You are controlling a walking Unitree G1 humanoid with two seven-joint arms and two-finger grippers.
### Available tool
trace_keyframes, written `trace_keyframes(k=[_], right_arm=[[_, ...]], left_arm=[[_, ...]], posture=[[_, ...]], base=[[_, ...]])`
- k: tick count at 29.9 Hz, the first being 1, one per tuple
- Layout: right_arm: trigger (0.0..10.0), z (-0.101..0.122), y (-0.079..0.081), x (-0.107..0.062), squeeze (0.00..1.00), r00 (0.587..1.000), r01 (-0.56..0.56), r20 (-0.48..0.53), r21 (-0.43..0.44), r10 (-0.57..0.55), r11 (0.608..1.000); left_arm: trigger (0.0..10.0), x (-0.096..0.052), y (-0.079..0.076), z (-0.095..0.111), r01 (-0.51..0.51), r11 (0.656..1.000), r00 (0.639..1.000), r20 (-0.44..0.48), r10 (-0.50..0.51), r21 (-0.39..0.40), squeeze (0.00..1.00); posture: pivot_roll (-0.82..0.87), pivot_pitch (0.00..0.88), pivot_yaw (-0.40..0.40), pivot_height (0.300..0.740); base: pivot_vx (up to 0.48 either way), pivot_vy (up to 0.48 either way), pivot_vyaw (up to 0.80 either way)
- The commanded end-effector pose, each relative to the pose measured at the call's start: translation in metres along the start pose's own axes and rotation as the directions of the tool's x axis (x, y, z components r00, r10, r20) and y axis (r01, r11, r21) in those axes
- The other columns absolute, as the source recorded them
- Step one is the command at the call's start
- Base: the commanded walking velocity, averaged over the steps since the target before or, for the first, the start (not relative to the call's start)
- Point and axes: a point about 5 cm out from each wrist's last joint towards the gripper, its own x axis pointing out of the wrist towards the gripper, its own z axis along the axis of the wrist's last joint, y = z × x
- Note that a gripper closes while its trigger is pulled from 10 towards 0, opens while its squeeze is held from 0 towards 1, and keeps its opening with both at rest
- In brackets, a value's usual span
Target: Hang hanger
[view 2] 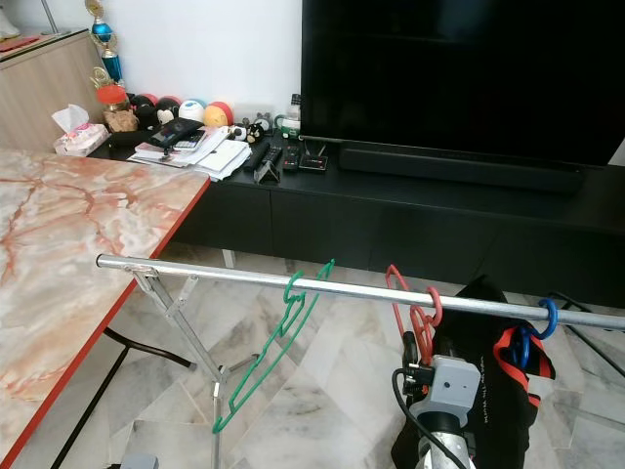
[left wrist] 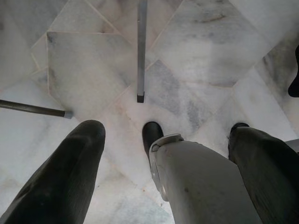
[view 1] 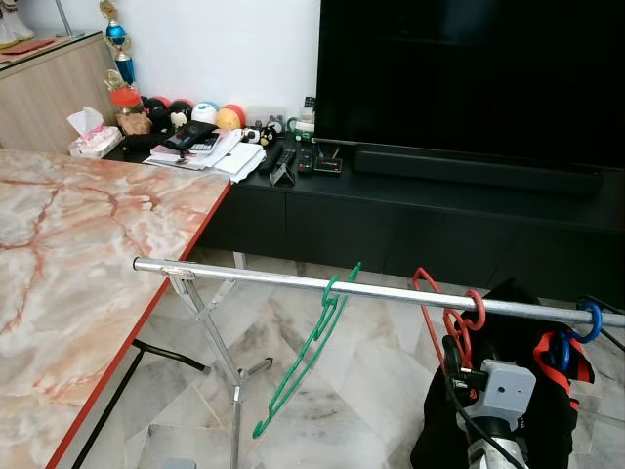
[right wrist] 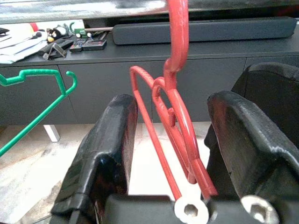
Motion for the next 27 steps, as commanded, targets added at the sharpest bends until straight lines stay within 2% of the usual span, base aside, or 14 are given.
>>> trace_keyframes(k=[1,14,27], right_arm=[[10.0,0.004,-0.002,0.002,0.00,1.000,0.004,0.013,0.002,-0.004,1.000],[10.0,0.006,0.006,0.005,0.00,0.999,-0.030,0.013,0.010,0.030,1.000],[10.0,0.004,0.009,0.003,0.00,0.999,-0.033,0.004,0.023,0.033,0.999]], left_arm=[[10.0,-0.001,-0.001,-0.004,0.014,1.000,1.000,-0.008,-0.014,0.006,0.00],[10.0,0.000,-0.007,-0.005,0.031,0.999,0.999,-0.010,-0.031,0.012,0.00],[10.0,0.000,-0.007,-0.005,0.031,0.999,0.999,-0.011,-0.031,0.015,0.00]], posture=[[0.01,0.000,0.000,0.740],[0.01,0.000,-0.007,0.740],[0.01,0.000,-0.005,0.740]], base=[[0.000,0.000,0.00],[0.000,0.000,0.00],[-0.257,0.000,0.00]])
